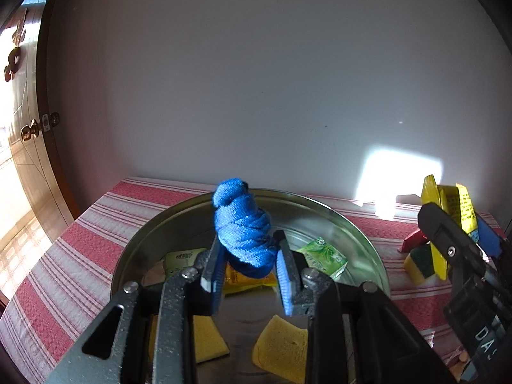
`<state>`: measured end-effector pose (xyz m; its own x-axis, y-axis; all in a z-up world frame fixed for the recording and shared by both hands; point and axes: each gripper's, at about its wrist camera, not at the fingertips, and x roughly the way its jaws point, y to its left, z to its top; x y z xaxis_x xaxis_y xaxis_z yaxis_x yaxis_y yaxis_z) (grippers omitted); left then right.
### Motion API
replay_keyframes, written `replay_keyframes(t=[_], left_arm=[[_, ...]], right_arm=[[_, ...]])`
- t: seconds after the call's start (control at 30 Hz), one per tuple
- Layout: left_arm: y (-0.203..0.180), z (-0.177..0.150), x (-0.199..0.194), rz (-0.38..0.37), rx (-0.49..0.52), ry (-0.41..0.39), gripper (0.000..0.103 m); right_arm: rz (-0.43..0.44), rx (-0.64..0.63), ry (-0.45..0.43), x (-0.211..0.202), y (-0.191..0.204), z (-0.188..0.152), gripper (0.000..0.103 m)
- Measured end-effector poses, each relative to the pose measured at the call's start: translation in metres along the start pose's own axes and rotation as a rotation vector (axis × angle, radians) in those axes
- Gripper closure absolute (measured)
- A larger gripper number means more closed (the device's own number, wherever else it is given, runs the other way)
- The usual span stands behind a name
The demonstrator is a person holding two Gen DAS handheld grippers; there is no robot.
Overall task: Organize objects
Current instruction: 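Carry the blue cloth and yellow packet over the tin and open both tools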
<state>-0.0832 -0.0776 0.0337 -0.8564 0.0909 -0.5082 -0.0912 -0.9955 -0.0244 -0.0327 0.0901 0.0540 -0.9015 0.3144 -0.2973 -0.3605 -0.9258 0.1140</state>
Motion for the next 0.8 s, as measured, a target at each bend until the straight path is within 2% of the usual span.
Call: replay_keyframes(t=[0.4,0.53,0.8], left_arm=[[0.038,0.001,0.012,0.13,-0.036,0.034,0.076],[0.043,-0.002,0.022,0.199,-0.019,0.075,0.076],[0.043,-0.01,0.034,0.241,0.019,0.135,0.076]], right_arm=[[0.059,-0.033,0.008,0.038,0.044,0.005,0.027],[0.045,-0.107,0.021,0.048,0.053,-0.007,0.027],[0.029,-0.124,0.083,0.061,0.042,-0.01,0.027]])
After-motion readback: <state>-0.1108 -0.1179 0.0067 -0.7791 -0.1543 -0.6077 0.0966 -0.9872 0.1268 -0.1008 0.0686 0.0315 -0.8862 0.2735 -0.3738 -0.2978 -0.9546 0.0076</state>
